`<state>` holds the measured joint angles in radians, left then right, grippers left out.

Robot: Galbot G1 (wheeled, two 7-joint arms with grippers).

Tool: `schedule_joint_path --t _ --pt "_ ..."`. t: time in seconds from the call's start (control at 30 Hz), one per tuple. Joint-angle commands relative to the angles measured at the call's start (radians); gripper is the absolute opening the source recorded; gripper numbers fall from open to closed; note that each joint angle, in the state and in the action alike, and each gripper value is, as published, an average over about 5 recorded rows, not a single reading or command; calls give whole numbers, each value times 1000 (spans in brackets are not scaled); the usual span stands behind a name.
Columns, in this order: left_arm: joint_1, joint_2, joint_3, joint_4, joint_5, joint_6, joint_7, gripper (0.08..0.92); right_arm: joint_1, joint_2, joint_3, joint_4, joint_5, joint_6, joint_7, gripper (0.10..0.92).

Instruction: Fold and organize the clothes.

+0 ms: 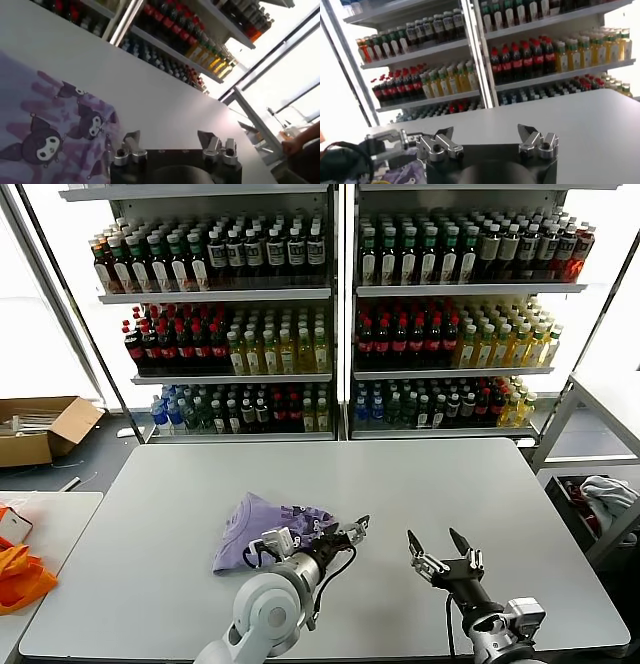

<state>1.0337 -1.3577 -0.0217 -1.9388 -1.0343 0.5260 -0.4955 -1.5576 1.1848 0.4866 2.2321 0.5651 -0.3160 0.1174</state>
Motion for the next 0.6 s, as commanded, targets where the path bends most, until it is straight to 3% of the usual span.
schedule_joint_path --t 0.03,0.27,0.6 --pt "12 187 -227 -147 21 -20 90 773 161 -25 -157 -104 72 -53 34 823" --pt "77 280 -451 -152 192 -64 227 822 363 16 -368 -284 79 -73 55 823" --pt "158 239 -534 -247 185 -52 209 823 539 142 -593 -501 41 -121 114 823"
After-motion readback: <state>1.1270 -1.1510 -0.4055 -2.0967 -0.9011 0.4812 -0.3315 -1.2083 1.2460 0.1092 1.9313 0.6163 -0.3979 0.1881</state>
